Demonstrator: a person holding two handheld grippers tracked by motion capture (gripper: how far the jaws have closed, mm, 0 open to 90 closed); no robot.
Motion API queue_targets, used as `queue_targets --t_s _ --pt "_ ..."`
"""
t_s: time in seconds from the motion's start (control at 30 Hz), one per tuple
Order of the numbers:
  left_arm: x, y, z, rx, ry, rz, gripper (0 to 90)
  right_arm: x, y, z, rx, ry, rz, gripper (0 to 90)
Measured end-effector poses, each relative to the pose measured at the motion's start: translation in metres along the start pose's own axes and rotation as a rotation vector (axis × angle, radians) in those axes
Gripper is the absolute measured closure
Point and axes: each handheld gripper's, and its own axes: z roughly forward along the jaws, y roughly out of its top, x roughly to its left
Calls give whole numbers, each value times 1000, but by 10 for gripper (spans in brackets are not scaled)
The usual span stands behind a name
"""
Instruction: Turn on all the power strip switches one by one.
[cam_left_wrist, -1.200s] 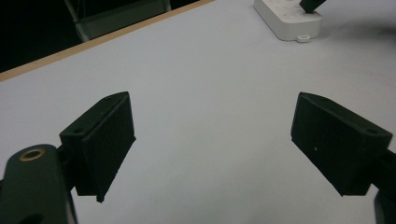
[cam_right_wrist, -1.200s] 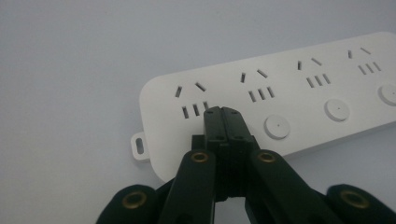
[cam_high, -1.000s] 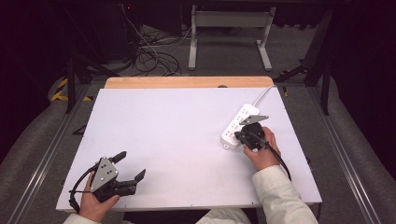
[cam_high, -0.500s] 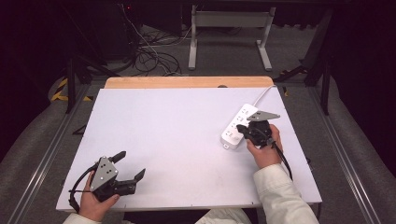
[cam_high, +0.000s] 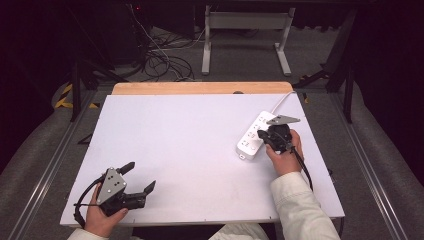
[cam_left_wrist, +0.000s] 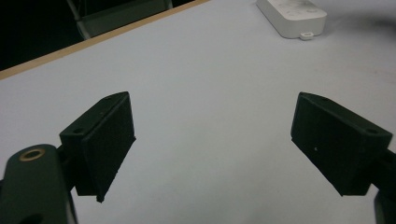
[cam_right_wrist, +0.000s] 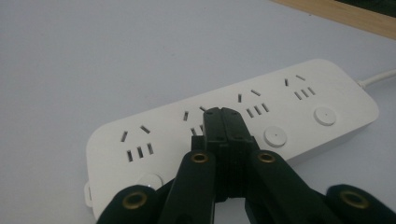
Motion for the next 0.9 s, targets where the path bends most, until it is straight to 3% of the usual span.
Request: queue_targets --t_s 0.4,0.9 --pt "0 0 0 -1 1 0 138 2 -3 10 50 -30 -19 900" --pt "0 0 0 -1 2 -3 138 2 -4 12 46 -24 -16 900"
